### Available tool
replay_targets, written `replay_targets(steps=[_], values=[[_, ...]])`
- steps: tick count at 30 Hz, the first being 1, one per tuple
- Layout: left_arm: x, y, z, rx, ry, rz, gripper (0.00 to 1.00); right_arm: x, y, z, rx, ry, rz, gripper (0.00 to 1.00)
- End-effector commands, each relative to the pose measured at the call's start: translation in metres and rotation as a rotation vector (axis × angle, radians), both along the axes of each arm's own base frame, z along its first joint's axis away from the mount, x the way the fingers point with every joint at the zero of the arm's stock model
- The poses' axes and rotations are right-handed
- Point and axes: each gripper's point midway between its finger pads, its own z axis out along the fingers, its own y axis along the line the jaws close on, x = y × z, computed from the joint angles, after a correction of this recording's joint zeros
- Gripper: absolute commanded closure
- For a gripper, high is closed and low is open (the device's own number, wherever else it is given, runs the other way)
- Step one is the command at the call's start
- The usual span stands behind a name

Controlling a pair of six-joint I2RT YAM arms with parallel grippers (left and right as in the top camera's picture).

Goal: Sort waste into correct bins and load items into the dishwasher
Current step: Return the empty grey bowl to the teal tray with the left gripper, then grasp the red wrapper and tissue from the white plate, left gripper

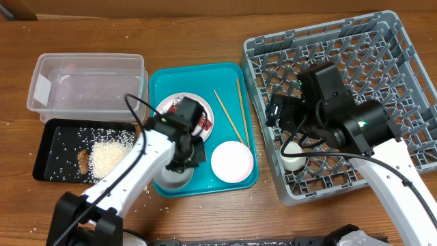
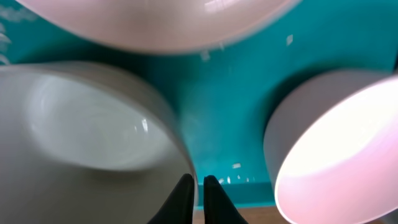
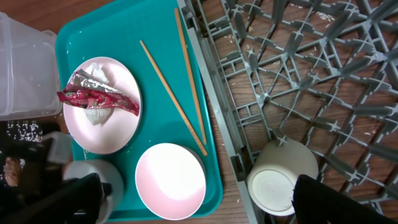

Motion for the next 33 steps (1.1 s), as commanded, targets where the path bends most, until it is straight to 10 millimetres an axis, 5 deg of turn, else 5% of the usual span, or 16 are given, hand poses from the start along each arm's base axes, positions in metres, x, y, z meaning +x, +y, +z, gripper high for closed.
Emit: replay_targets(steps=[1, 5, 8, 12, 15, 21, 23, 24, 25, 26, 27, 33], values=[[-0.004, -0.014, 0.004, -0.037, 0.003, 0.007, 0.65, 0.003, 0.001, 0.007, 0.01, -0.022, 0.001, 0.0], [0.019, -0.005, 0.028, 0.008, -0.065, 0.037, 0.41, 0.003, 0.001, 0.007, 0.01, -0.022, 0.0, 0.0], [0.065, 0.011, 0.065, 0.077, -0.238, 0.065, 0.25, 0.003, 0.001, 0.007, 0.01, -0.022, 0.0, 0.0], [0.126, 0.028, 0.089, 0.109, -0.472, 0.039, 0.19, 0.004, 0.001, 0.006, 0.008, -0.017, 0.001, 0.0], [0.144, 0.041, 0.074, 0.147, -0.475, 0.066, 0.16, 0.004, 0.001, 0.005, 0.007, -0.016, 0.0, 0.0], [0.166, 0.038, 0.007, 0.167, -0.384, 0.04, 0.14, 0.005, 0.002, -0.001, 0.004, -0.009, 0.001, 0.0], [0.171, 0.029, -0.003, 0.126, -0.376, 0.033, 0.18, 0.005, 0.002, -0.003, 0.001, -0.002, 0.001, 0.0], [0.172, 0.027, -0.005, 0.115, -0.377, 0.031, 0.29, 0.005, 0.002, -0.004, 0.0, 0.001, 0.001, 0.0], [0.171, 0.024, -0.003, 0.099, -0.374, 0.028, 0.62, 0.005, 0.002, -0.005, -0.003, 0.005, 0.001, 0.0], [0.169, 0.023, 0.0, 0.088, -0.365, 0.025, 0.85, 0.004, 0.002, -0.005, -0.004, 0.008, 0.001, 0.0], [0.168, 0.021, 0.003, 0.079, -0.362, 0.023, 0.96, 0.004, 0.001, -0.005, -0.004, 0.009, 0.001, 0.0], [0.167, 0.016, 0.067, 0.025, -0.399, 0.038, 0.91, 0.004, 0.001, -0.005, -0.005, 0.01, 0.001, 0.0]])
